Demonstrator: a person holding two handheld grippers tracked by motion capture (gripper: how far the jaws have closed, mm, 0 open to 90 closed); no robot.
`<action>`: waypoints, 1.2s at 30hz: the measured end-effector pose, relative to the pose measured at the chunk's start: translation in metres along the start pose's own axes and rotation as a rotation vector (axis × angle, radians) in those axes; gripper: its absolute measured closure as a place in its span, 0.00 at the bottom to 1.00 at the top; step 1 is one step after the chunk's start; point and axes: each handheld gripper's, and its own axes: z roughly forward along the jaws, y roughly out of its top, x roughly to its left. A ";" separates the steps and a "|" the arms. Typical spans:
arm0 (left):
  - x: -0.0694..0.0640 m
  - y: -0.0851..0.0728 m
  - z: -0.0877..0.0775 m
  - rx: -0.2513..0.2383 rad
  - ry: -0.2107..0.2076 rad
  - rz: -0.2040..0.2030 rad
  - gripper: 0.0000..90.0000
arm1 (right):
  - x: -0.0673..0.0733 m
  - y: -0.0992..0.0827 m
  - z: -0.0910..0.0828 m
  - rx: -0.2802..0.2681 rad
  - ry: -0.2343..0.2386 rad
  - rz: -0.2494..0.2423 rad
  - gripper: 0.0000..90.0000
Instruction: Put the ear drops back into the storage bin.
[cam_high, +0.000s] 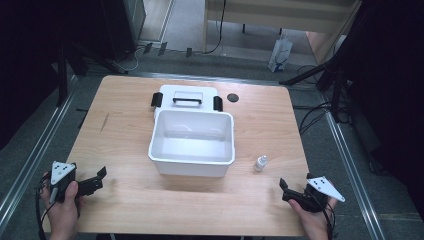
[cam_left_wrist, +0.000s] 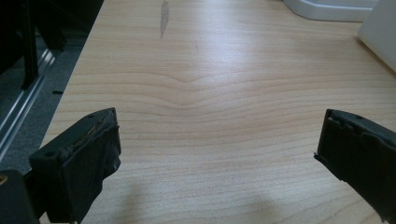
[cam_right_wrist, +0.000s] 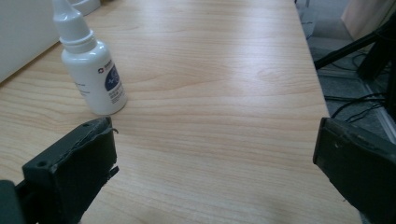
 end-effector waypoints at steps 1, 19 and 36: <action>0.000 0.000 0.000 -0.003 -0.001 -0.001 0.00 | 0.000 0.000 0.000 0.001 0.003 0.001 0.00; 0.000 0.000 0.000 0.000 0.004 0.001 0.00 | 0.009 0.019 -0.010 0.077 0.023 0.005 0.05; 0.000 0.000 0.000 -0.003 0.003 -0.001 0.00 | 0.019 0.045 0.000 0.331 -0.003 -0.204 0.09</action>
